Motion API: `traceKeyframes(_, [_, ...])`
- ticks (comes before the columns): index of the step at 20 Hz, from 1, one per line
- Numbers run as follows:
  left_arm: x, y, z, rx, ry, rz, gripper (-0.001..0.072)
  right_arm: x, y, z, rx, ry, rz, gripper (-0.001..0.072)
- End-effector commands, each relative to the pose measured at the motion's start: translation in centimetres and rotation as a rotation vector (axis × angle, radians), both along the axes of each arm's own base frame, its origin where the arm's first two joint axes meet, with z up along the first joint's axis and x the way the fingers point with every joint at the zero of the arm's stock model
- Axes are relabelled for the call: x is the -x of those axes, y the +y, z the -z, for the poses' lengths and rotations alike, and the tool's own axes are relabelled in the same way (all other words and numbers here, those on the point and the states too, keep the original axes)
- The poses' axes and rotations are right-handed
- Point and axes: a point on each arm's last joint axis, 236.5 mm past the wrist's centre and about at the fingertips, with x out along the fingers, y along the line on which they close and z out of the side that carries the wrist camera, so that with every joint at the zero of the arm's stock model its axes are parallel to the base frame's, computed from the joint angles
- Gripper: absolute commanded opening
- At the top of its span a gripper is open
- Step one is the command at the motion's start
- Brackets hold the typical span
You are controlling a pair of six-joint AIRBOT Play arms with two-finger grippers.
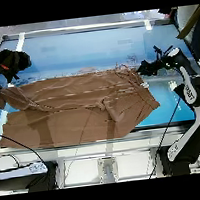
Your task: Fold the clothes and pants, and hang the long-sleeved shirts on hangers.
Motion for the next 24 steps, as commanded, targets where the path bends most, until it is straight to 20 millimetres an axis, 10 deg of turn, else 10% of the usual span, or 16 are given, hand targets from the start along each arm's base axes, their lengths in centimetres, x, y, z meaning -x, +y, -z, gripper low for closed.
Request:
traceKeyframes(1, [0.0,-0.1,0.0,0.018,-0.005,-0.022,0.0010,-1.7,0.9,0.8,-0.014,-0.014,-0.031,0.0344])
traceKeyframes(8, [0.0,0.0,0.0,0.017,-0.005,-0.022,0.0010,-4.2,0.0,0.9,0.027,-0.054,0.016,0.0336])
traceKeyframes(14, [0.0,-0.1,0.0,0.017,-0.005,-0.021,0.0010,-3.4,3.2,2.3,0.011,-0.035,-0.070,0.0331])
traceKeyframes(17, [0.0,-0.1,0.0,0.017,-0.005,-0.022,0.0010,-3.6,3.6,1.9,0.010,-0.046,-0.077,0.0020])
traceKeyframes(24, [-1.1,-2.0,-0.2,-0.013,-0.003,0.058,0.0010,-1.2,-7.4,-3.1,0.190,0.037,0.034,0.0020])
